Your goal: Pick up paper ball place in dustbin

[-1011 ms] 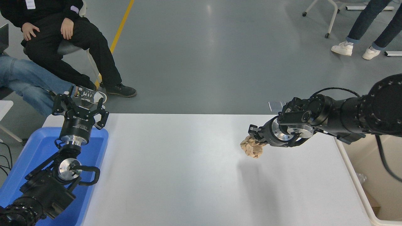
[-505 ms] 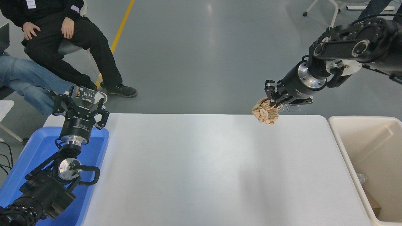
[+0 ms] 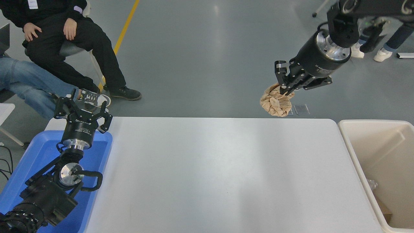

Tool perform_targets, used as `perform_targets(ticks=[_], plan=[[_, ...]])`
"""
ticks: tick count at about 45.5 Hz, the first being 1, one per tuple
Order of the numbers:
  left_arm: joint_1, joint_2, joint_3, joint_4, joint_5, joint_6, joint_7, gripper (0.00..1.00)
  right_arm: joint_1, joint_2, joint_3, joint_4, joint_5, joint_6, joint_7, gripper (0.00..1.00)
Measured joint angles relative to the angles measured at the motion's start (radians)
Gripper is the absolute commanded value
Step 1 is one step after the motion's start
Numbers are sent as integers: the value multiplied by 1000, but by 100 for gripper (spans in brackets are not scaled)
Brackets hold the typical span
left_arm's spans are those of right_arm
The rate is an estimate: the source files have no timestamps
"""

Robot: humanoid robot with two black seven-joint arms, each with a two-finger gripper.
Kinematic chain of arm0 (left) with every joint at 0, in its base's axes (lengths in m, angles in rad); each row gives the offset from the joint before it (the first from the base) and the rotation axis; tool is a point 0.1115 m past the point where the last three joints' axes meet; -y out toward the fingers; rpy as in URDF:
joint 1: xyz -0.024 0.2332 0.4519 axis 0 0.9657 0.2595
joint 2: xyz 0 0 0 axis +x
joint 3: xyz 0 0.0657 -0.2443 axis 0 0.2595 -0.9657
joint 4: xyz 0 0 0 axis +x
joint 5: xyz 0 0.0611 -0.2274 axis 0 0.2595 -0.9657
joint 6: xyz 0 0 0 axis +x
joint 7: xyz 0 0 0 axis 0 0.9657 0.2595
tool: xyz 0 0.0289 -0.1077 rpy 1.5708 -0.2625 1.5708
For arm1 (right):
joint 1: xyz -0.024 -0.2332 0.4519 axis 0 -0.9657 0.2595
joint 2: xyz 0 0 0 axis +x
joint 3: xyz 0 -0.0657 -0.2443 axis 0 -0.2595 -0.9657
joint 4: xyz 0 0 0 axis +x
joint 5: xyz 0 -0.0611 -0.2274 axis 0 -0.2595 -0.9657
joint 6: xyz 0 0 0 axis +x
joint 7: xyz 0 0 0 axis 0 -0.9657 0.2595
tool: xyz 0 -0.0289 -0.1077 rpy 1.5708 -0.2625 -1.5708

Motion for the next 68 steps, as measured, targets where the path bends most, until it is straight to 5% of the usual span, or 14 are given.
perform_targets(ticks=[18, 45, 68], plan=[[0, -1, 0, 0, 0, 0, 0, 99, 43, -37, -91, 21, 6, 11, -1, 0], [0, -1, 0, 0, 0, 0, -1, 99, -111, -342, -289, -150, -34, 5, -3, 0], [0, -1, -1, 0, 0, 0, -1, 99, -530, -484, -233, -269, -46, -364, 0, 0]])
